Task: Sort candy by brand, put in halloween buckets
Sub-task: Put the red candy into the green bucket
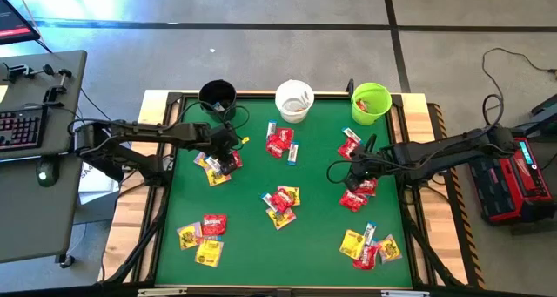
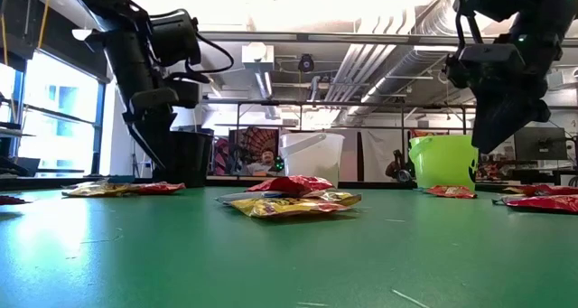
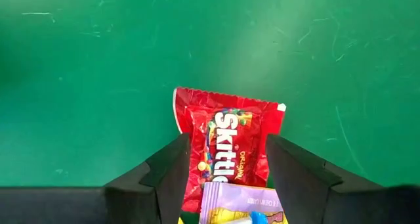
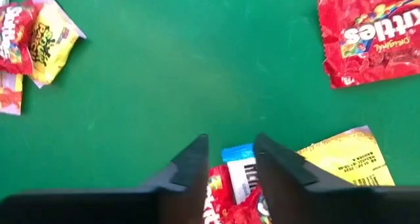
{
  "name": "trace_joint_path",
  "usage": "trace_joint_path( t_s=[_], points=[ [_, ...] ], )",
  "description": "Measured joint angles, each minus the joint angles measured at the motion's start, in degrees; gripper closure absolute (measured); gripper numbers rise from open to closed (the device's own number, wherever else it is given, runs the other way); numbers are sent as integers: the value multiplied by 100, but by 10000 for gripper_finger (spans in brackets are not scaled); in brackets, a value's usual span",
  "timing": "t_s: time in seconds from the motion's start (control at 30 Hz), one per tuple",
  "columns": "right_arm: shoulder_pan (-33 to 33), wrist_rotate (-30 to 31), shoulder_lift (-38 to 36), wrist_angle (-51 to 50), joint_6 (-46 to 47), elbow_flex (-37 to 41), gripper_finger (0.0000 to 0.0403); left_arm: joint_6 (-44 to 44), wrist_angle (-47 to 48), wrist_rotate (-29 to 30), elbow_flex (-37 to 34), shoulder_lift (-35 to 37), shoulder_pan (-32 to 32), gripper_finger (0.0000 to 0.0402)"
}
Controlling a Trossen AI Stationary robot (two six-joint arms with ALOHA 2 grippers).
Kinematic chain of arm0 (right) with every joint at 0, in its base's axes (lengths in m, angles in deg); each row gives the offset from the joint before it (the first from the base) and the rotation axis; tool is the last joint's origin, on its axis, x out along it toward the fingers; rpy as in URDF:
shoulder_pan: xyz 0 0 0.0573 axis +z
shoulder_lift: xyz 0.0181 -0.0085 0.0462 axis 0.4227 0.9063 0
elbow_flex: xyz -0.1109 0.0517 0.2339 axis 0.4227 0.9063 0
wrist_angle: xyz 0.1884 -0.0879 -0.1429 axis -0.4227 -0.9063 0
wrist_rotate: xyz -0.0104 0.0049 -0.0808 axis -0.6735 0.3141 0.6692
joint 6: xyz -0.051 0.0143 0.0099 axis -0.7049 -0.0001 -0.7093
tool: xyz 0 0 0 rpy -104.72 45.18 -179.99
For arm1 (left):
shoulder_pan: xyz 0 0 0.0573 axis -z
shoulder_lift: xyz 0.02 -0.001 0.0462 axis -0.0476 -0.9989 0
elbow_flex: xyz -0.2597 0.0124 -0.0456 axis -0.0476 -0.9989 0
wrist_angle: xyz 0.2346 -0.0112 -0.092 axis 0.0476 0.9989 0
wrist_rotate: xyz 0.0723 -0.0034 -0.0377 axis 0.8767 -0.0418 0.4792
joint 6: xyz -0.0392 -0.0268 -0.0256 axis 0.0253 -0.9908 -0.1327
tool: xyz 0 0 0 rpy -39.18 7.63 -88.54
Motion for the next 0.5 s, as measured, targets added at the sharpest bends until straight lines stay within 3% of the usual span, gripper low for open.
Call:
trace_joint_path(
  t_s=[0.23,0.5],
  points=[
    [-2,401,0,177,6,-1,207,7,14,52,0,-3,-30,209],
    [-2,1016,0,278,-53,-2,192,-9,137,178,29,-3,-301,209]
  ],
)
